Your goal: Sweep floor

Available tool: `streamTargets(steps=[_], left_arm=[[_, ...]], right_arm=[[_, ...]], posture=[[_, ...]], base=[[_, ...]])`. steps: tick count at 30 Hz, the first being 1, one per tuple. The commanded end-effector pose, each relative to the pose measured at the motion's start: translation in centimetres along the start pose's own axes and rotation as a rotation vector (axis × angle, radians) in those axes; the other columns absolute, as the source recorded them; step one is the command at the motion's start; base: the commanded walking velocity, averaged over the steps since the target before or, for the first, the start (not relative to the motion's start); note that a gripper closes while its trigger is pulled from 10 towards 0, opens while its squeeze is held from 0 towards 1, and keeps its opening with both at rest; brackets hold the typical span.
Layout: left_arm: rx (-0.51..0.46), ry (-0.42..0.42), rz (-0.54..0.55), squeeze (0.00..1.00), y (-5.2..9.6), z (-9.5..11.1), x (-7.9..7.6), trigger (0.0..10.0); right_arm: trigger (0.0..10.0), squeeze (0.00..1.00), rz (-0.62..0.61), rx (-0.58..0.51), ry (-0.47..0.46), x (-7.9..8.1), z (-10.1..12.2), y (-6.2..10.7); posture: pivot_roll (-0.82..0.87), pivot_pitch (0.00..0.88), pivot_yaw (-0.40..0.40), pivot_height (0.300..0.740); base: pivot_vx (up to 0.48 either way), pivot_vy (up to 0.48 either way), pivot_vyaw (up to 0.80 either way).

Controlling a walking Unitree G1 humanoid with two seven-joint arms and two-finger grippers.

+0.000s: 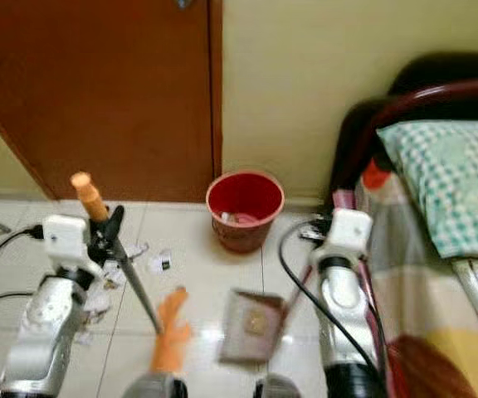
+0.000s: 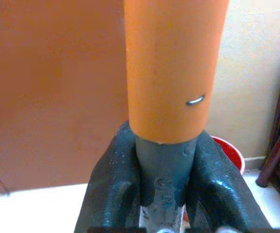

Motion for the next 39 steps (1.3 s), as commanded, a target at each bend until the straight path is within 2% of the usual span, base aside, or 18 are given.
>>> streamTargets(steps=[1,18,24,30,36,39], left_arm=[[-0.016,-0.009,-0.019,0.00,-0.1,0.3,-0.5,10.0],[0.000,-0.014,-0.023,0.00,-0.2,0.2,-0.7,10.0],[0.028,-0.007,-0.072,0.00,-0.4,-0.2,-1.4,10.0],[0.030,-0.025,-0.190,0.00,-1.0,-0.1,-3.0,10.0],[0.018,-0.081,-0.361,0.00,-2.6,-0.1,-6.2,10.0],[0.022,-0.092,-0.479,0.00,-3.1,-0.2,-8.3,10.0]], right_arm=[[10.0,0.00,-0.027,-0.021,0.014,-1.0,0.5,-0.1],[10.0,0.00,-0.020,-0.016,0.020,-0.7,0.6,-0.5],[10.0,0.00,-0.038,-0.022,0.074,-1.0,0.8,-0.6],[10.0,0.00,-0.106,-0.017,0.169,-2.0,0.9,-1.1],[10.0,0.00,-0.210,0.016,0.210,-2.9,0.9,-2.5],[10.0,0.00,-0.242,0.021,0.227,-2.6,1.1,-3.3]], posture=[[0.00,0.066,-0.001,0.740],[0.01,0.086,0.002,0.740],[0.00,0.097,0.005,0.740],[0.01,0.110,0.004,0.740],[0.01,0.110,0.001,0.740],[0.01,0.110,0.002,0.740]], base=[[0.000,0.000,0.00],[0.000,0.000,0.00],[0.000,0.000,0.00],[0.000,0.000,0.00],[0.000,0.000,0.00],[0.000,0.000,0.00]])
Point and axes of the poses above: a point about 5 cm out from each wrist's last joint towards the gripper, its own y axis pointing back from the gripper into the wrist, its own z axis along the axis of the wrist's last joint, x = y × z, the point moved 1 cm from there along -y, pointing out of the wrist towards the gripper, and after that the axes turned 4 degrees about y, right-handed, at the moved point
